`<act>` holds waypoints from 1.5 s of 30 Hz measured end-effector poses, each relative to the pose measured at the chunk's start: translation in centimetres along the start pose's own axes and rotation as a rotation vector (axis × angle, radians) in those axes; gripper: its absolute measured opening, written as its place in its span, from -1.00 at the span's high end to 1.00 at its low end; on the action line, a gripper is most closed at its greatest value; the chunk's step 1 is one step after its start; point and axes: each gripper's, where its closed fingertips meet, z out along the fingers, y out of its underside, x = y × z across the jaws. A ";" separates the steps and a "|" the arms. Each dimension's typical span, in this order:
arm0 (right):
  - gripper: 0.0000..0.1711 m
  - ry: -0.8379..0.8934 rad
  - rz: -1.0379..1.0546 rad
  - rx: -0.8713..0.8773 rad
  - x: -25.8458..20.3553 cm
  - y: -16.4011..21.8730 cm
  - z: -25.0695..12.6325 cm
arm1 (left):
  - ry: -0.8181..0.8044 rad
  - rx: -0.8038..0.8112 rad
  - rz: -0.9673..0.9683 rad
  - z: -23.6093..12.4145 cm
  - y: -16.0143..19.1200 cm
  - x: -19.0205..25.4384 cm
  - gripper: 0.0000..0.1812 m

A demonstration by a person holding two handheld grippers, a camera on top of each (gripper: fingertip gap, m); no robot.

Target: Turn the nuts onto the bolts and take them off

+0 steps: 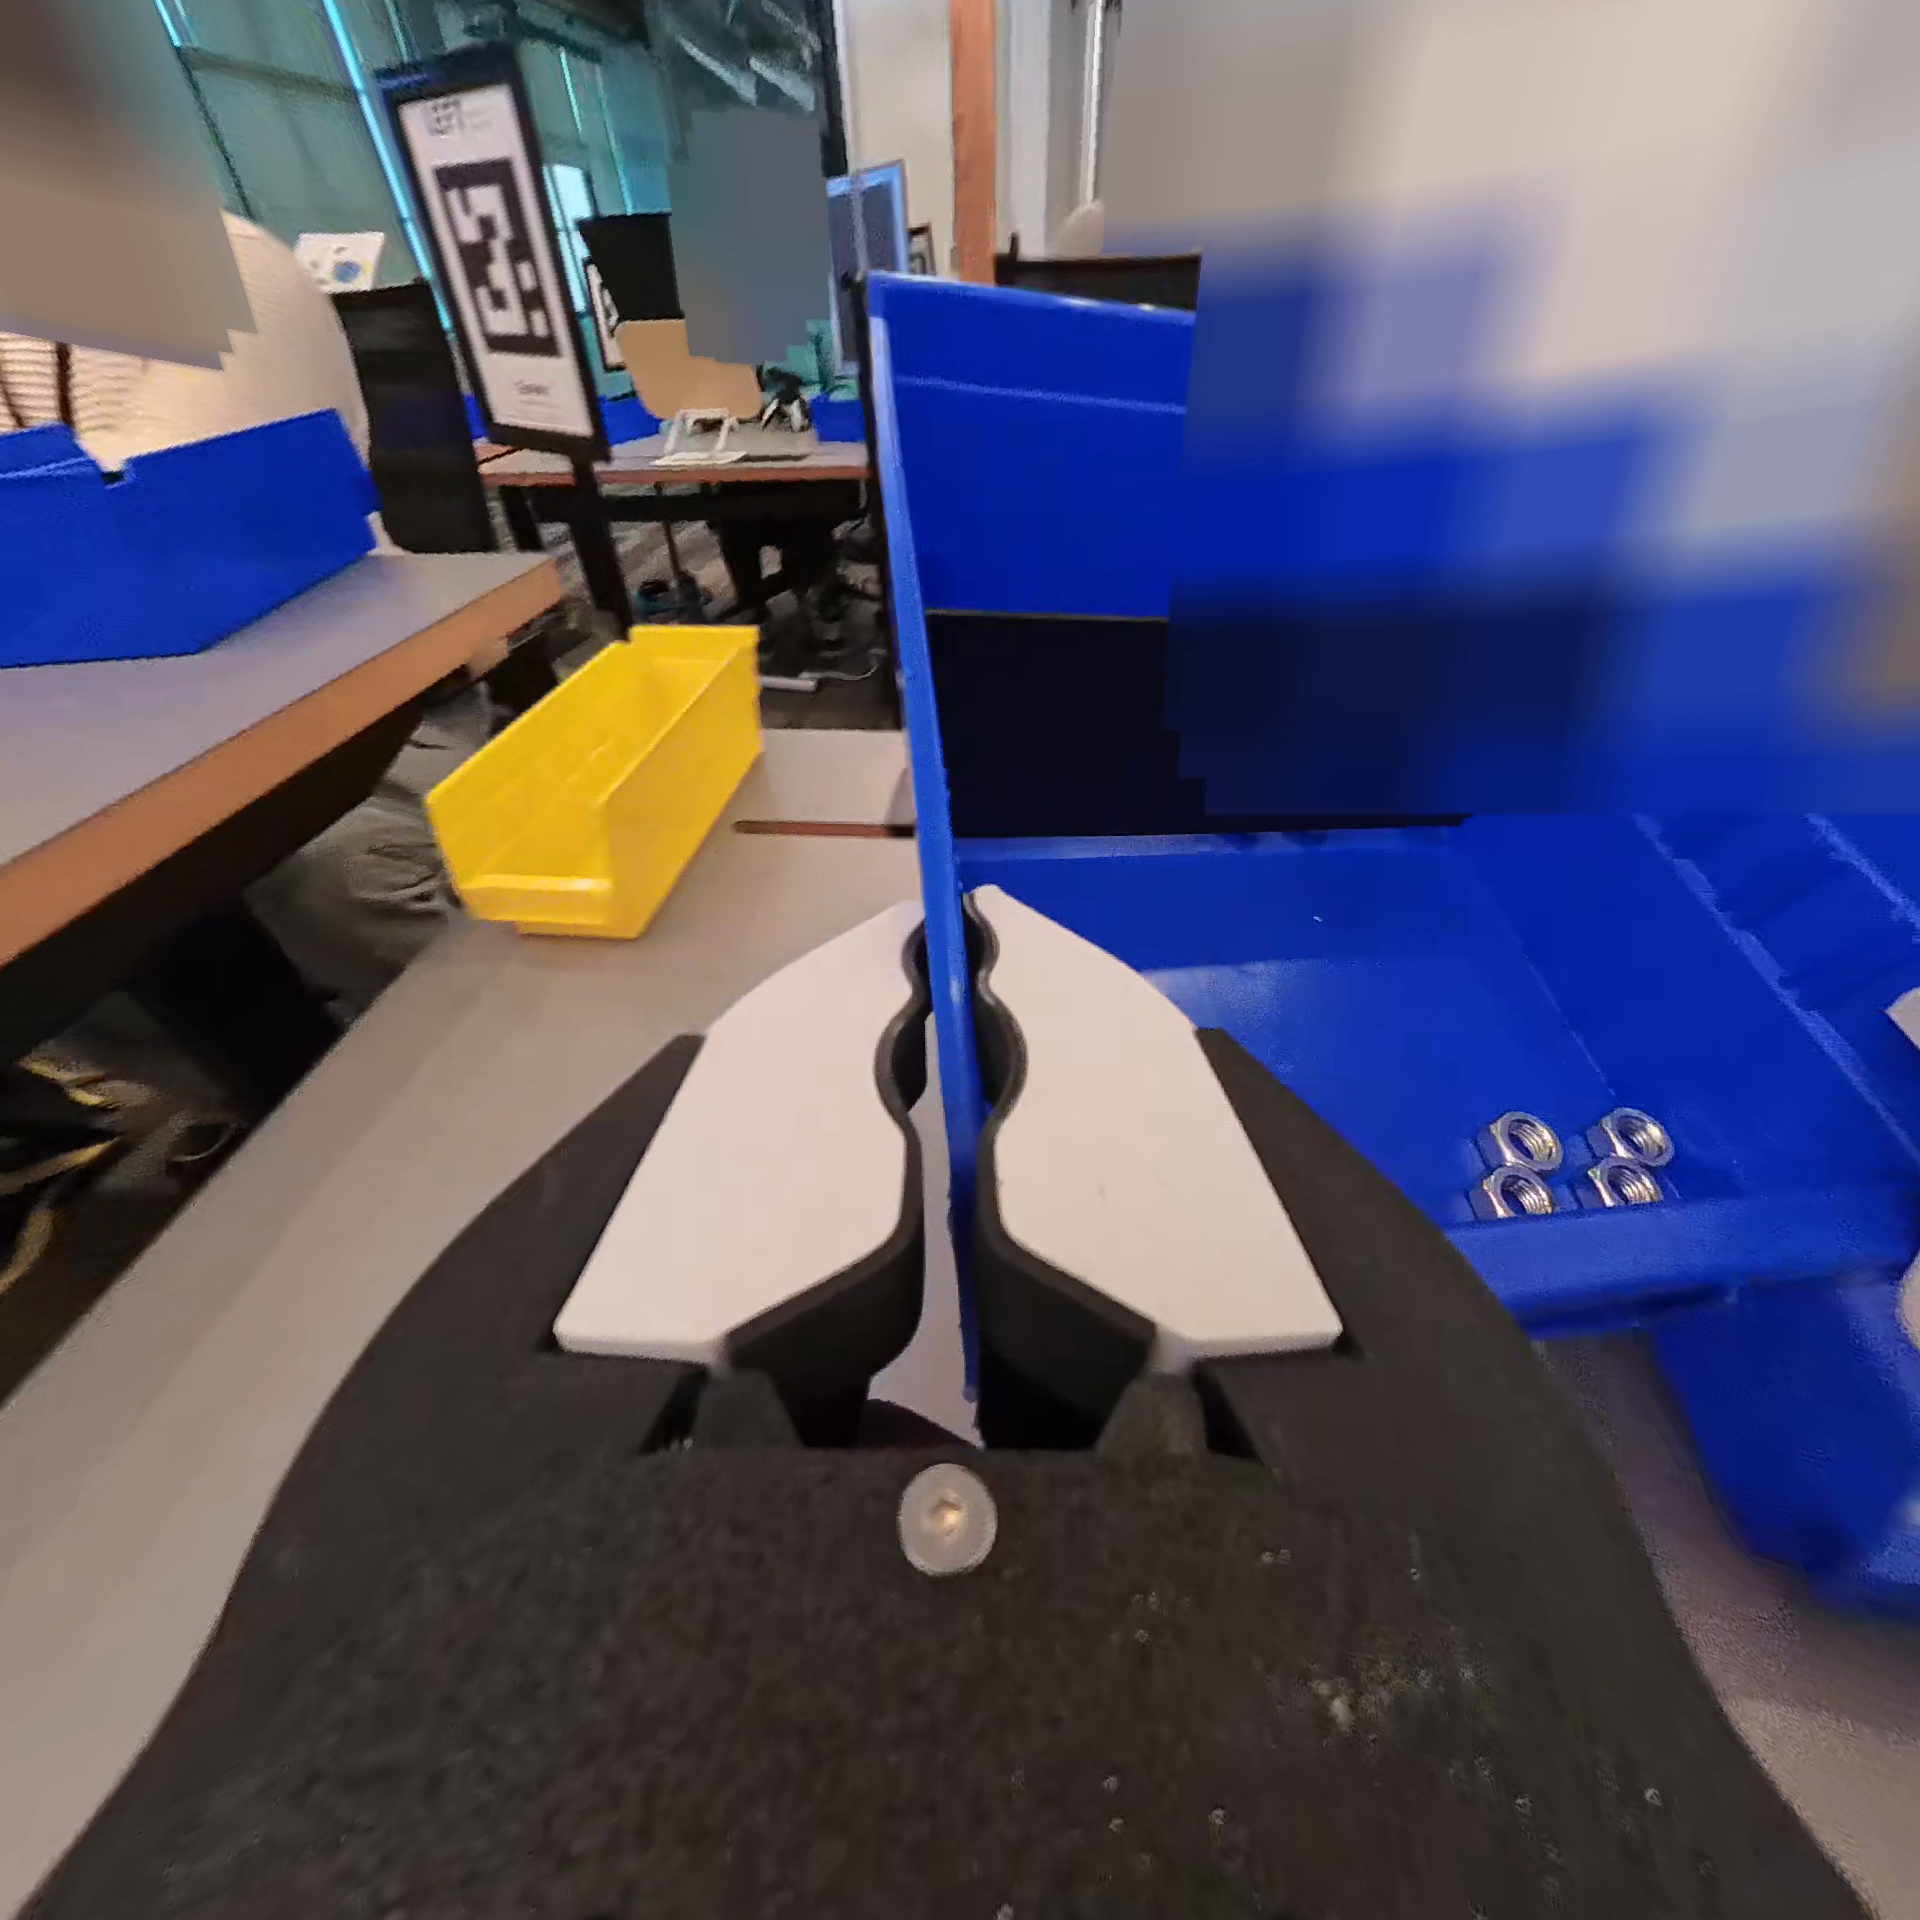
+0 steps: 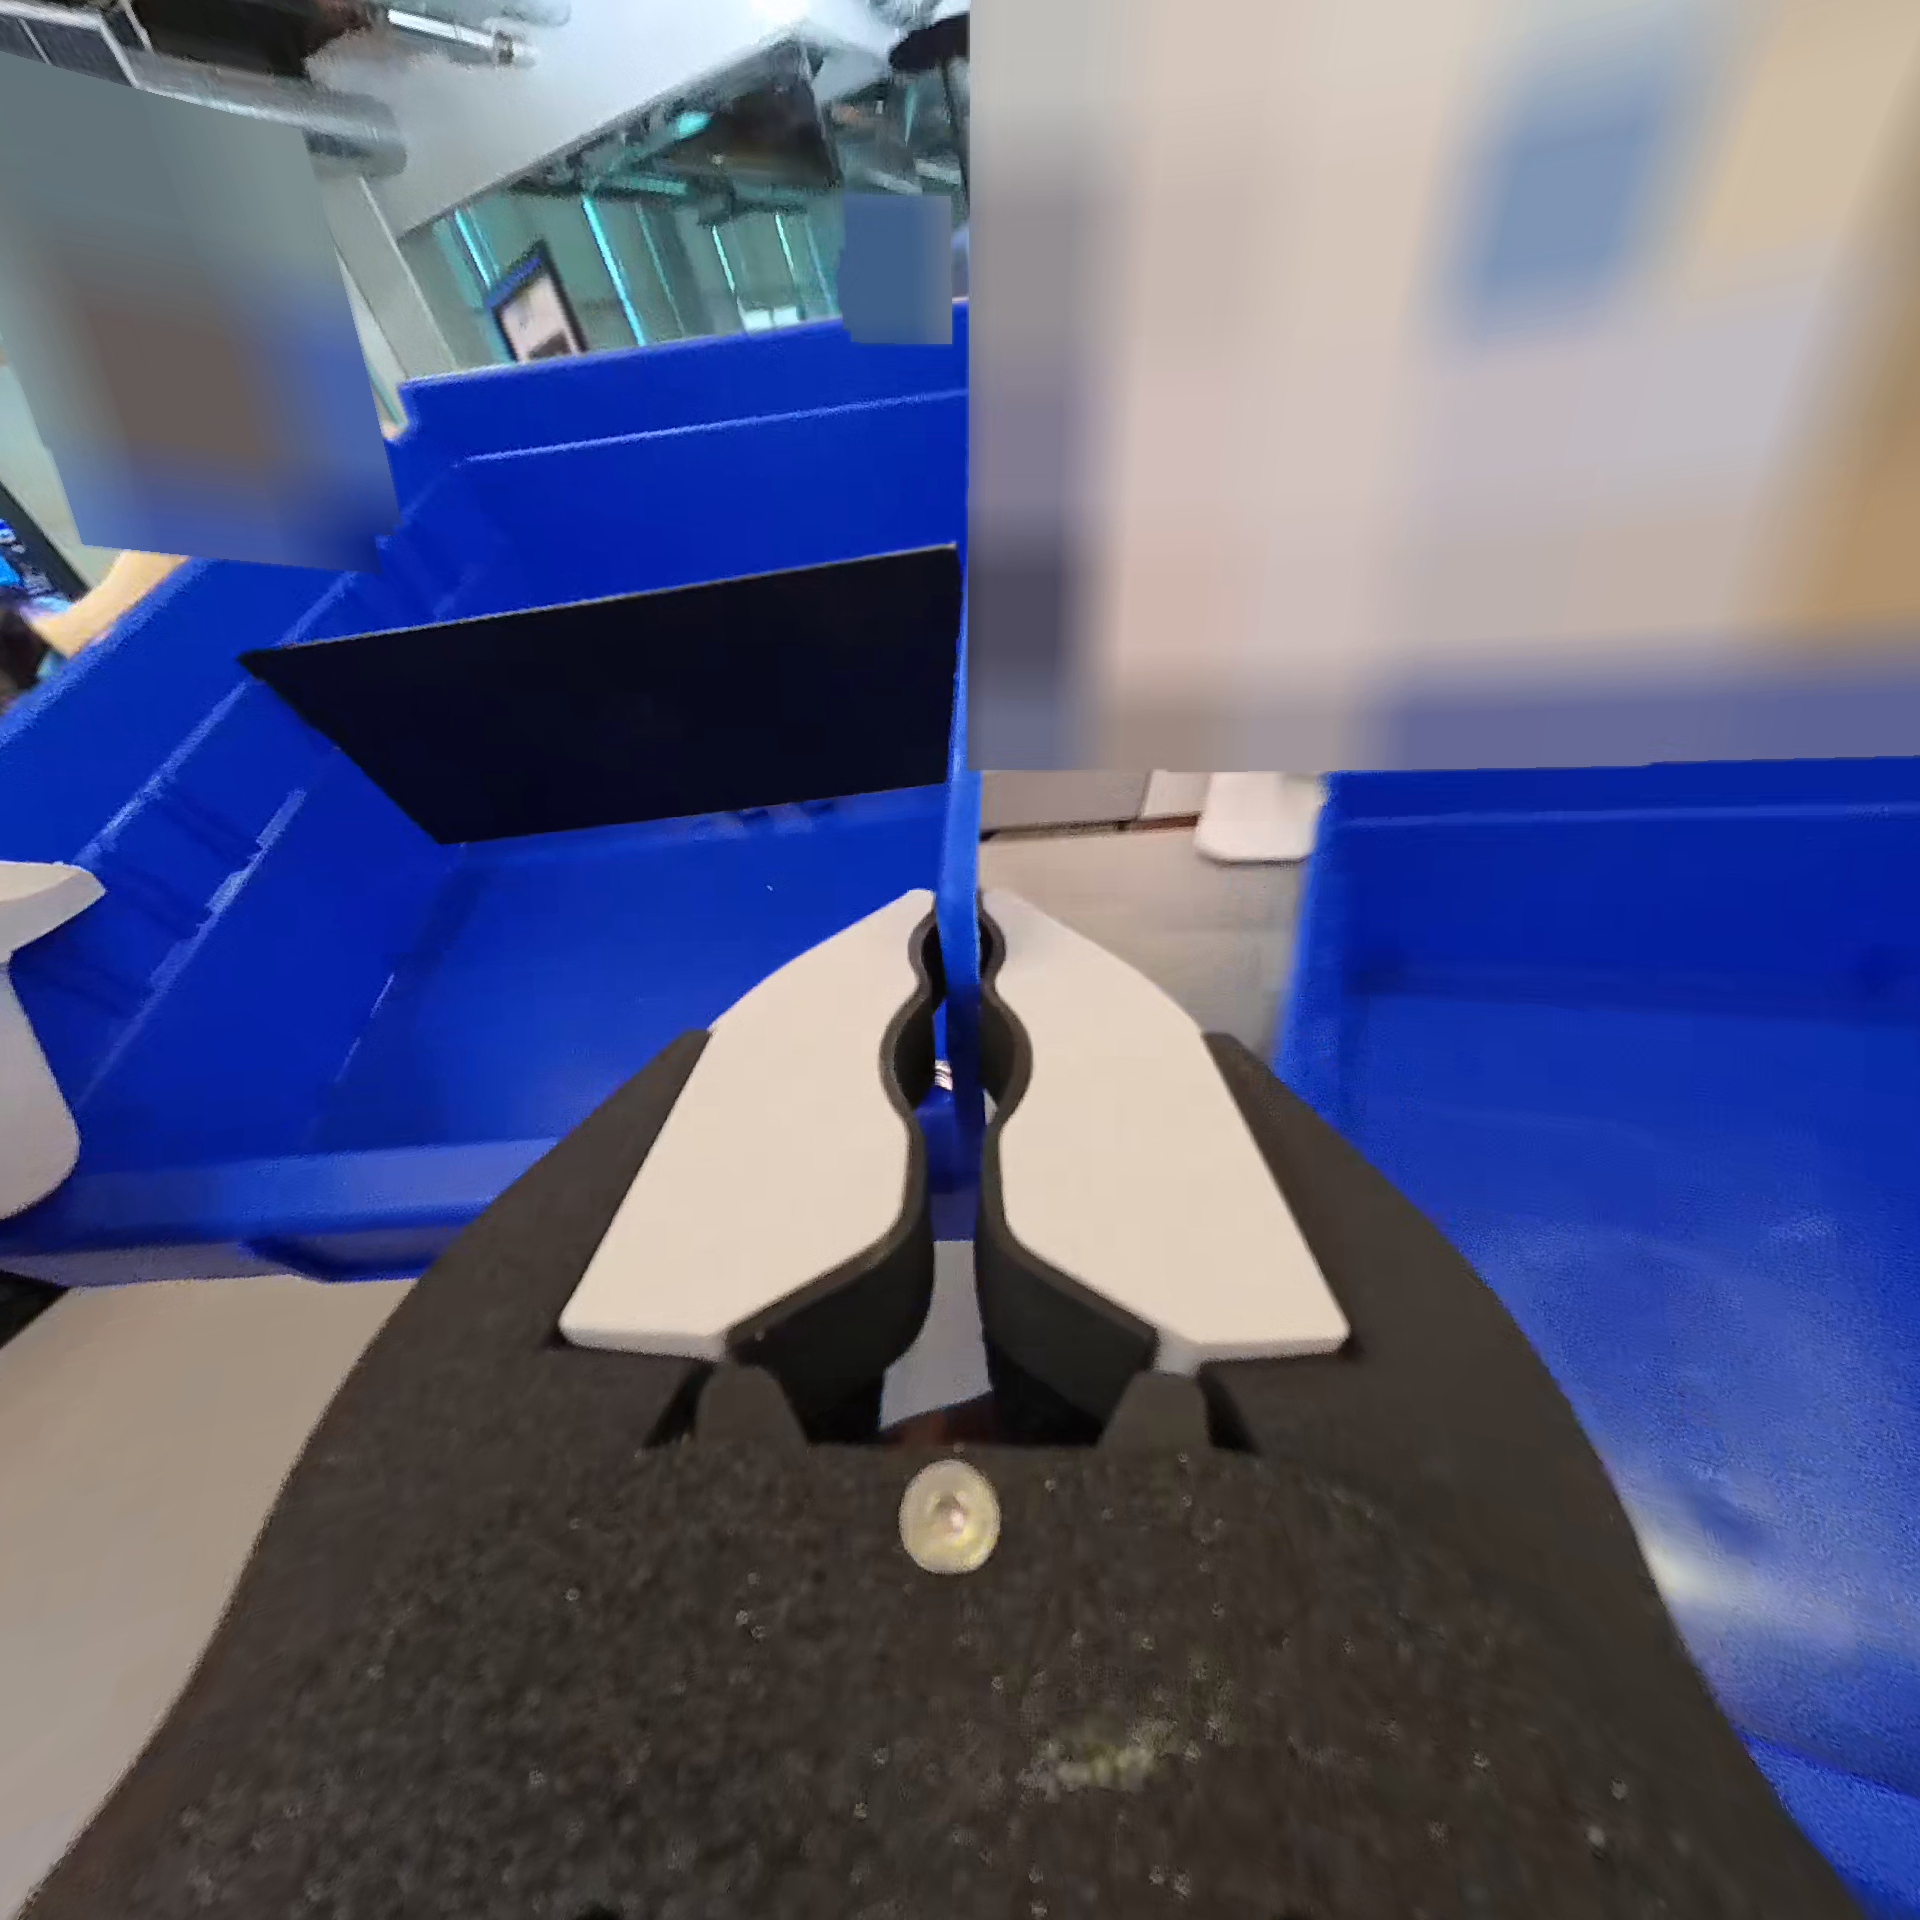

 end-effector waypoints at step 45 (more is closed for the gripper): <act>0.49 0.361 -0.095 -0.087 23.6 4.7 -12.8 | 0.319 -0.177 -0.023 -2.7 13.7 20.7 0.42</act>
